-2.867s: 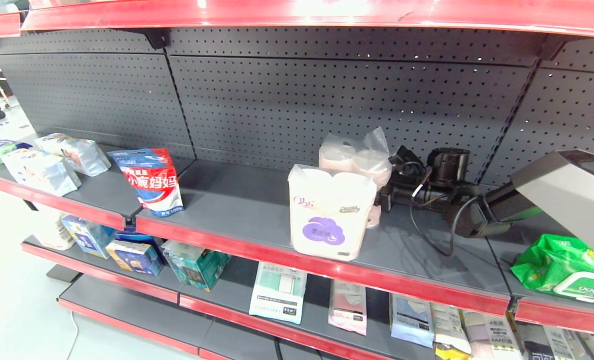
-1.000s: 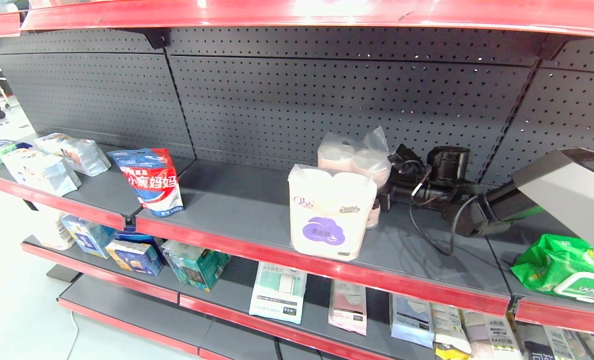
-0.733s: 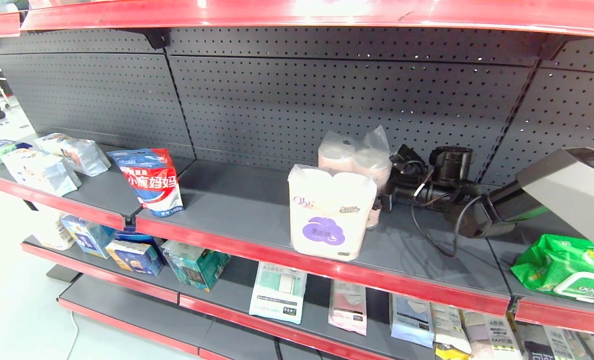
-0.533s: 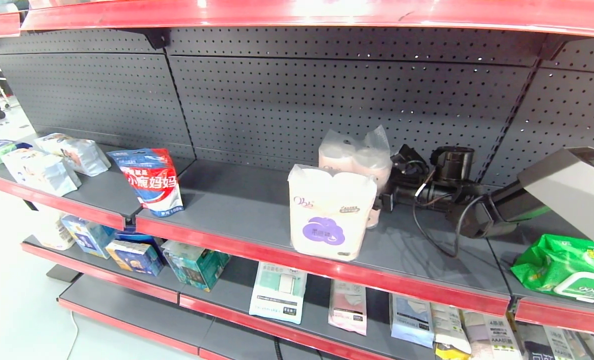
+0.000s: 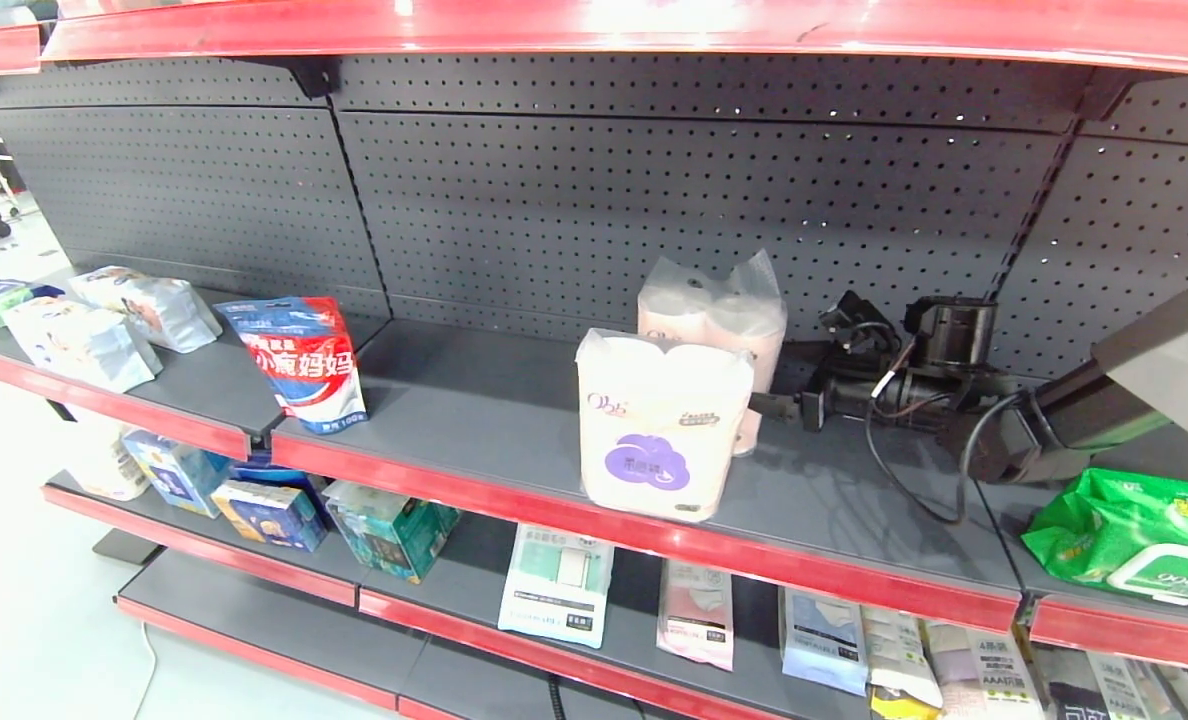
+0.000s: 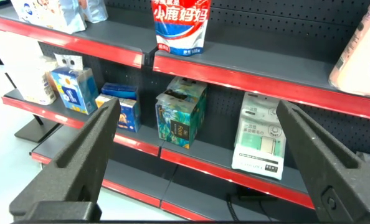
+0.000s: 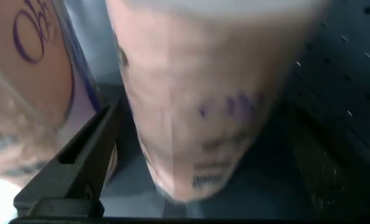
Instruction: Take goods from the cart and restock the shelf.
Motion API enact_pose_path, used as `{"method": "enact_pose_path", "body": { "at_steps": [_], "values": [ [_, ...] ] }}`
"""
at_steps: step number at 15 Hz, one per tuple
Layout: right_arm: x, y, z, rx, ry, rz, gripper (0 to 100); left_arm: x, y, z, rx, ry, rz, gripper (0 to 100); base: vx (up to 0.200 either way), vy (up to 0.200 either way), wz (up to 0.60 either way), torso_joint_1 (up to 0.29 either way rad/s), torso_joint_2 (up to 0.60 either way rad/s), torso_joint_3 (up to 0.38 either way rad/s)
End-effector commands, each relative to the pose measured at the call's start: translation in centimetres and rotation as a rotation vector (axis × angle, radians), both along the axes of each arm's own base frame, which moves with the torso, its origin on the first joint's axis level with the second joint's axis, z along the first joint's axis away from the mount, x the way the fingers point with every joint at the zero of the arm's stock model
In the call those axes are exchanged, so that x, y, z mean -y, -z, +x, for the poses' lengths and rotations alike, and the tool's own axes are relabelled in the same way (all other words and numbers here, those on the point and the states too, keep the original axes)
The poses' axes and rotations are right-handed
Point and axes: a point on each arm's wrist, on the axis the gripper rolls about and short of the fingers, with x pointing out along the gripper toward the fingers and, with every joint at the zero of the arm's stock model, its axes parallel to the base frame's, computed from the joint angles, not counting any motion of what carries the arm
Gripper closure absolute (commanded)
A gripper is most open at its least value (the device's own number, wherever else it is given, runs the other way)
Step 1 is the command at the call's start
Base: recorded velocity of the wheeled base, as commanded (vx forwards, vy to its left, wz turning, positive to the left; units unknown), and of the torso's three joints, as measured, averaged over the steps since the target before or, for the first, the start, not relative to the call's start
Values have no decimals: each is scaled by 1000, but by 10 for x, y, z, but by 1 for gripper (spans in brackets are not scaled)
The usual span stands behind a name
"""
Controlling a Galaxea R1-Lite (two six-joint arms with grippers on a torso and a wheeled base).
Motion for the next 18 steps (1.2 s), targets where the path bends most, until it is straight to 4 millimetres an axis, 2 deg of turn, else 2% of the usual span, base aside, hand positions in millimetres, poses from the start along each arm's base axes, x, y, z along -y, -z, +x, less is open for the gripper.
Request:
{"method": "enact_pose_path", "body": {
  "at_steps": [1, 9, 13, 15, 17, 18],
  "values": [
    [10, -6, -8, 1, 18, 0, 0, 0, 0, 0, 1, 0, 0, 0, 0, 0, 0, 0, 0, 0],
    [59, -11, -44, -49, 140, -5, 0, 0, 0, 0, 1, 0, 0, 0, 0, 0, 0, 0, 0, 0],
    [94, -33, -92, -55, 271, 3, 0, 0, 0, 0, 1, 0, 0, 0, 0, 0, 0, 0, 0, 0],
    [109, -50, -121, -43, 380, 17, 0, 0, 0, 0, 1, 0, 0, 0, 0, 0, 0, 0, 0, 0],
    [111, -71, -145, -51, 611, 95, 0, 0, 0, 0, 1, 0, 0, 0, 0, 0, 0, 0, 0, 0],
    [106, -82, -163, -45, 741, 156, 0, 0, 0, 0, 1, 0, 0, 0, 0, 0, 0, 0, 0, 0]
  ]
}}
